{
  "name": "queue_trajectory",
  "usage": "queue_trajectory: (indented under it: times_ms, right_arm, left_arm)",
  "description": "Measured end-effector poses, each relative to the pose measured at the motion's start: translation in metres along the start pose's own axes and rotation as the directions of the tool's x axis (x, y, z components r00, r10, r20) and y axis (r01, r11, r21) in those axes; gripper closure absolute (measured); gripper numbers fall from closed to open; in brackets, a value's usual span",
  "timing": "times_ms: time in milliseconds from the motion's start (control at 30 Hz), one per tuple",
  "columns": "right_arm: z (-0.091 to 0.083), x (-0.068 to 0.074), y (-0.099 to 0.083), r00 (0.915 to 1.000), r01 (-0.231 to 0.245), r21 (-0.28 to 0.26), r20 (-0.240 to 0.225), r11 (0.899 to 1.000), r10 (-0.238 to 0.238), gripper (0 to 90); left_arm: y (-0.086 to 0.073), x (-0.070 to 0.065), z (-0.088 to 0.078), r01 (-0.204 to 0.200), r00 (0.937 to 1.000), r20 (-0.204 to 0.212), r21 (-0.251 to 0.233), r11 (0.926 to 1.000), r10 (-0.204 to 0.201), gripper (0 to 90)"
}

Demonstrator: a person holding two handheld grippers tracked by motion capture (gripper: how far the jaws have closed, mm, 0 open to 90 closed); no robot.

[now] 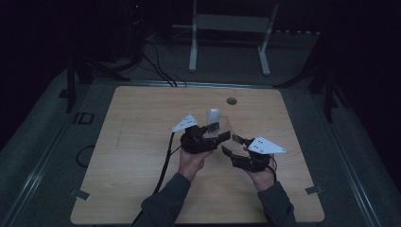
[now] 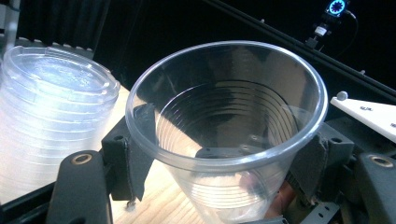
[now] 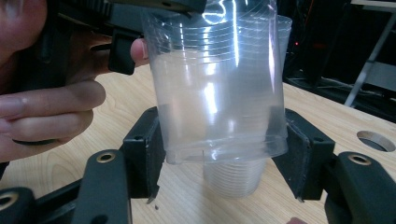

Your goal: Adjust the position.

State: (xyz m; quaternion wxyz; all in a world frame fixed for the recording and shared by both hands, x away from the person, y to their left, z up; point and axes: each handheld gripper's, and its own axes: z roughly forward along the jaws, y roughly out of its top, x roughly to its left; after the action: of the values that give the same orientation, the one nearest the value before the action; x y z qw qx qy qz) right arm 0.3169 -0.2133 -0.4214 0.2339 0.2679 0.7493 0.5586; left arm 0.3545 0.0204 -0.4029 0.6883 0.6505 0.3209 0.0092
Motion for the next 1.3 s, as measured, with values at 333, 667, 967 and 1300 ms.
queue_trajectory:
  times_ms: [333, 667, 967, 1300]
  right_arm:
    - [0.0, -0.001, 0.004, 0.999, 0.007, 0.055, -0.044, 0.998, -0.004, 28.4]
    - [0.0, -0.002, 0.007, 0.9966, 0.012, 0.146, -0.083, 0.989, 0.0, 19.0]
    - [-0.005, -0.005, 0.006, 0.9922, 0.028, 0.192, -0.125, 0.981, -0.004, 19.1]
    - [-0.008, -0.009, 0.011, 0.9882, 0.031, 0.216, -0.153, 0.976, 0.002, 22.2]
  left_arm:
    - [0.002, -0.002, -0.003, -0.013, 0.9999, -0.005, -0.003, 0.9999, 0.013, 30.6]
    - [0.003, -0.003, -0.007, -0.046, 0.9985, -0.029, 0.003, 0.9989, 0.046, 30.6]
    - [0.004, -0.003, -0.01, -0.09, 0.9948, -0.043, 0.038, 0.9952, 0.092, 30.6]
    - [0.003, -0.003, -0.013, -0.145, 0.9878, -0.04, 0.108, 0.9834, 0.15, 30.5]
